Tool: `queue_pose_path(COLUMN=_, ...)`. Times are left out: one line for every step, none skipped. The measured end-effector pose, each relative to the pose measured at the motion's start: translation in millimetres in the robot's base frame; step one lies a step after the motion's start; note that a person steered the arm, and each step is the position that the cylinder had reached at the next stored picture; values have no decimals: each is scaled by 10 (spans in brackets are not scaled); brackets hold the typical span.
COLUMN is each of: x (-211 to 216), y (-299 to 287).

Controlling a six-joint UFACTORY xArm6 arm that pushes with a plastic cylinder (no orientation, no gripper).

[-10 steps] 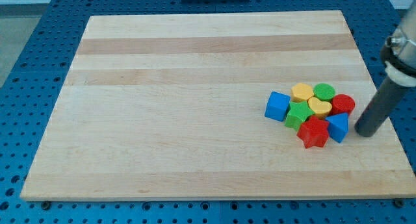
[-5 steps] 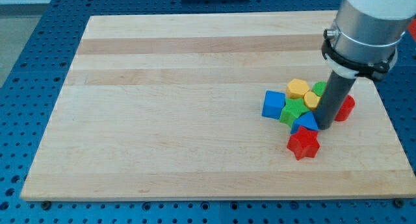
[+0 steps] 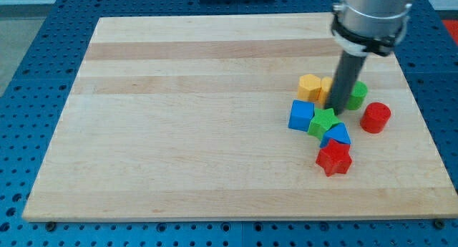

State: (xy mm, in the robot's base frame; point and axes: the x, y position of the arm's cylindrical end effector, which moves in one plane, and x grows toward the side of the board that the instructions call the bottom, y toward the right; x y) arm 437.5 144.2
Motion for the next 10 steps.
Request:
queue_pose_path(x=-346, y=-18)
queue_pose_path(x=-296, y=-18)
queue_pose_path(x=-353, y=-18)
queue_pose_path(x=-642, y=265)
queue_pose_path(x=-720, y=513)
queue_pose_path(x=-1075, y=515)
queue_pose_path(x=-1298, y=659)
queue_pose_path(x=-1583, y=807)
queue_pose_path(x=-1640, y=689)
queue_pose_path(x=-1667, y=948)
